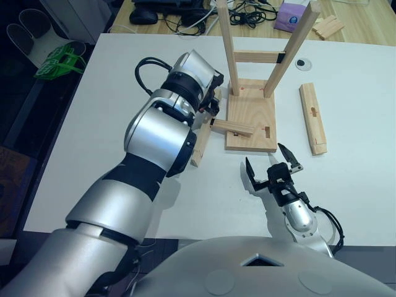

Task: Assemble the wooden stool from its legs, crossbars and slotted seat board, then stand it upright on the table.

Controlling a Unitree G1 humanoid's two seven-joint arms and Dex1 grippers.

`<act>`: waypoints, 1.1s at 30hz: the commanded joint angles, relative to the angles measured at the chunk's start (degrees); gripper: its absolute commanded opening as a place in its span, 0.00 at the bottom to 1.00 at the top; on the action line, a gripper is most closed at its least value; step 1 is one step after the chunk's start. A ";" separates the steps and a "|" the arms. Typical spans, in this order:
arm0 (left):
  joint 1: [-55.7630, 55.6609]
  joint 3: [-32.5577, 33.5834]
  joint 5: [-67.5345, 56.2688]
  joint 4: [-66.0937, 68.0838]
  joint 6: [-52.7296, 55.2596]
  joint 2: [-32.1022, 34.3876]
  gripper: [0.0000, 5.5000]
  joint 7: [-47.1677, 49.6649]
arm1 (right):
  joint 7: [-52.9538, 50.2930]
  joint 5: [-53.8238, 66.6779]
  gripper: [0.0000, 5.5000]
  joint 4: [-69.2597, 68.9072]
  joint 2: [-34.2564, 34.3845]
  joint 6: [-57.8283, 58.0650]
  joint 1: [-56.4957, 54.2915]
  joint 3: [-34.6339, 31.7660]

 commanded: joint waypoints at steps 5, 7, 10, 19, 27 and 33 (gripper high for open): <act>0.48 0.10 1.61 0.77 -3.14 -0.74 0.55 1.69 | -1.09 -1.10 0.98 -1.31 0.20 -0.04 2.48 0.99; 0.93 -0.37 2.10 0.98 -3.25 -0.80 0.51 0.67 | -1.37 -1.28 0.98 -1.80 0.07 -0.10 3.10 0.89; 1.69 -1.18 2.77 1.13 -2.91 -0.52 0.43 -0.89 | -1.83 -1.79 0.98 -2.39 -0.12 -0.05 3.83 0.92; 1.05 1.50 1.27 0.53 -1.14 1.63 0.23 -2.35 | -2.49 -2.95 0.98 -2.64 -0.53 -0.07 3.82 0.66; -1.55 3.98 -1.26 -1.28 2.90 4.65 0.19 -8.20 | -1.61 -2.69 0.98 -1.34 -1.85 -0.36 0.96 -0.50; -2.63 7.76 -4.99 -5.71 5.35 9.64 0.19 -9.11 | 0.58 -1.01 0.98 0.20 -3.63 -1.04 -2.47 -2.61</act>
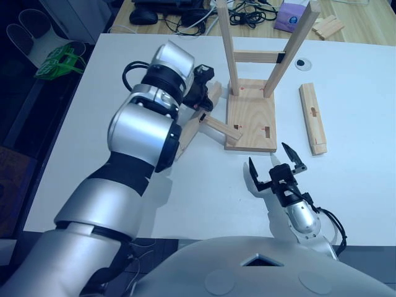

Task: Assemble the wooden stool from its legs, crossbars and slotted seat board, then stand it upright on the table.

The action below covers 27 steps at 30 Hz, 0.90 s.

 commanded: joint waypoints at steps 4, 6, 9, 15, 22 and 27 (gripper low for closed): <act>0.95 5.37 -4.00 -7.22 -0.12 5.94 0.19 4.17 | 5.22 2.25 0.98 2.48 -3.17 -0.50 -6.22 -2.55; 2.38 12.83 -9.16 -12.76 -0.40 6.21 0.19 8.98 | 7.84 3.78 0.98 3.07 -4.72 -0.44 -8.58 -3.59; 9.68 21.50 -14.96 -32.21 -1.80 3.48 0.19 16.46 | 11.57 6.14 0.98 3.49 -6.56 -0.08 -12.40 -5.14; 28.67 25.56 -15.49 -67.61 -4.09 -4.01 0.19 31.08 | 17.77 13.23 0.98 2.93 -9.38 2.32 -19.56 -10.36; 37.56 26.80 -16.65 -89.26 -15.65 -7.75 0.19 40.71 | 27.26 23.25 0.98 -2.32 -11.80 10.26 -26.51 -11.26; 39.95 23.20 -20.76 -93.55 -20.62 -12.74 0.19 41.19 | 36.57 34.67 0.98 -2.61 -10.01 22.93 -38.56 -7.25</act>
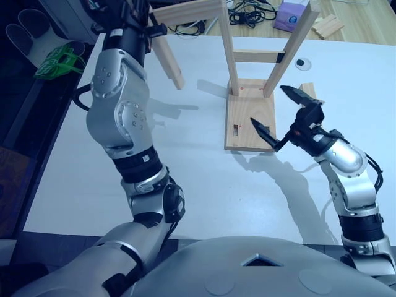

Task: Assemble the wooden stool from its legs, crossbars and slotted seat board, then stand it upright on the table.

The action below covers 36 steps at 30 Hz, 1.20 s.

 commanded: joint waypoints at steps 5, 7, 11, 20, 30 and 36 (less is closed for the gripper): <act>1.68 -8.73 -3.83 -3.30 -3.69 -3.12 0.19 -1.68 | 5.09 8.93 0.98 2.90 8.36 12.80 -18.26 6.68; 1.74 -9.61 -4.28 -3.25 -4.12 -3.44 0.19 -1.33 | 5.73 9.50 0.98 3.25 9.45 14.02 -19.53 7.76; 1.41 -10.12 -5.66 -4.29 -3.87 -3.12 0.19 -0.96 | 7.06 7.44 0.98 4.97 9.89 14.13 -20.08 10.75; 2.13 -12.67 -8.56 -6.02 -2.32 -3.07 0.19 -0.98 | 4.72 -0.44 0.86 15.85 13.21 9.24 -24.54 12.95; 3.31 -14.90 -9.58 -7.22 -1.70 -2.35 0.19 -0.76 | 2.27 -3.34 0.53 21.99 15.47 4.49 -27.80 9.63; 3.74 -15.02 -10.49 -7.84 -1.09 -1.94 0.19 -0.57 | 0.66 -4.61 0.32 25.19 15.58 2.27 -29.35 6.89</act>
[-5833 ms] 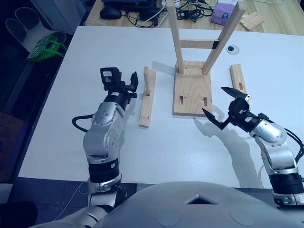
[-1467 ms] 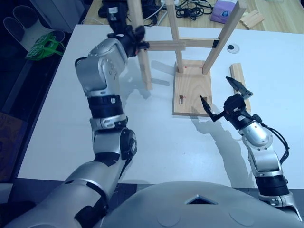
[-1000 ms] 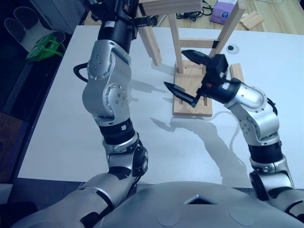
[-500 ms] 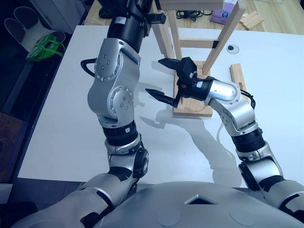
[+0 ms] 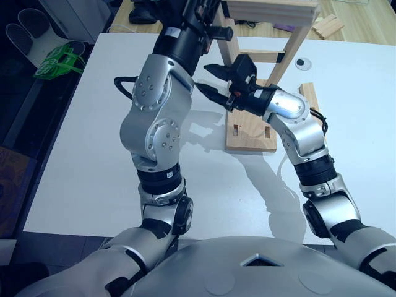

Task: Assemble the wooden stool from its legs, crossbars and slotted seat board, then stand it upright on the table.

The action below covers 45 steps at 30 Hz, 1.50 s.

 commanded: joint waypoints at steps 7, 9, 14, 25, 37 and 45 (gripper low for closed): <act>2.22 -0.49 -1.90 -2.44 3.09 1.34 0.19 0.17 | -2.42 -2.29 0.07 3.97 -0.11 -2.85 -1.73 -3.20; 2.94 -0.63 -2.20 -3.21 3.79 1.46 0.19 0.36 | -3.22 -2.73 0.01 4.83 -0.12 -3.51 -1.55 -3.69; 4.93 -0.84 -3.24 -5.20 5.67 1.88 0.19 0.70 | -5.15 -3.63 0.00 6.08 0.17 -4.77 -0.69 -4.50; 1.70 2.21 -1.77 -6.30 11.53 5.12 0.19 5.65 | 5.63 -3.99 0.00 -14.15 -15.17 4.70 16.02 -1.21; 6.57 0.74 -1.89 -11.62 18.13 2.84 0.19 8.87 | 16.23 0.50 0.00 -23.83 -38.35 4.19 36.71 -17.48; 5.65 2.37 -3.52 -11.50 19.27 2.96 0.19 7.79 | 7.76 -13.75 0.00 -3.54 -29.17 -4.87 31.65 -3.48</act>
